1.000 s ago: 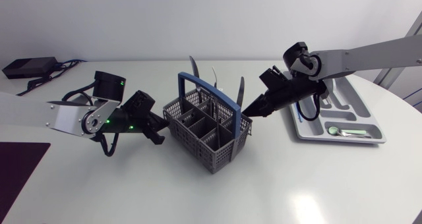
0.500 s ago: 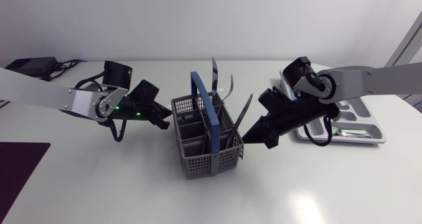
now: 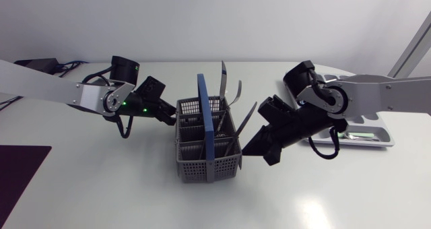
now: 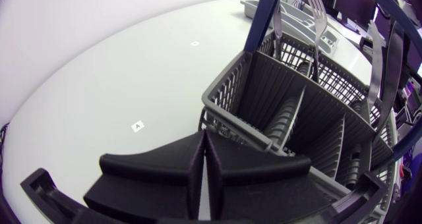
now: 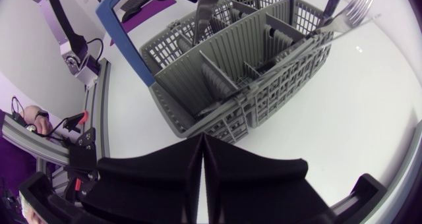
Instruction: Sort the cutlery from the basket into the organizer compartments.
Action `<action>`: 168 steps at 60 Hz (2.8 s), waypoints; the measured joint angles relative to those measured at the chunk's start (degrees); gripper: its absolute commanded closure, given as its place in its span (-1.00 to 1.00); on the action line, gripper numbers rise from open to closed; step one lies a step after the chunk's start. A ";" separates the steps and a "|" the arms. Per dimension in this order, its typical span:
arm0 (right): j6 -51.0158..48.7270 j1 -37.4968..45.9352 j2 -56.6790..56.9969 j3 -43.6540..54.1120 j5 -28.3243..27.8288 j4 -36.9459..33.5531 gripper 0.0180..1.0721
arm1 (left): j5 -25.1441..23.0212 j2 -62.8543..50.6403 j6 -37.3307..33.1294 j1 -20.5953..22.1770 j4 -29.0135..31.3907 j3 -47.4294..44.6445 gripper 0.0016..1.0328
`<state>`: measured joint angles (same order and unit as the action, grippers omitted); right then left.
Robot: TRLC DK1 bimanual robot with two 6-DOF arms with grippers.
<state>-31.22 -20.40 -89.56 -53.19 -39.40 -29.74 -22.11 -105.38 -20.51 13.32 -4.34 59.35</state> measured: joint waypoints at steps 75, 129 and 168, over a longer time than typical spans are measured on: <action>25.22 -1.95 0.72 -14.34 8.44 -11.02 0.04 | 0.11 30.53 -1.84 0.61 5.35 -18.56 0.93; 26.05 -6.51 -5.79 -18.10 14.01 -10.95 0.46 | 0.11 31.19 -2.08 1.49 5.35 -19.67 0.93; 26.77 -9.77 -8.83 -21.14 15.52 -10.45 0.48 | 0.26 31.67 -2.23 1.49 5.35 -20.11 0.93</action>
<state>-4.45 -30.17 -98.39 -74.32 -23.88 -40.18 -21.85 -73.71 -22.74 14.81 1.02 39.24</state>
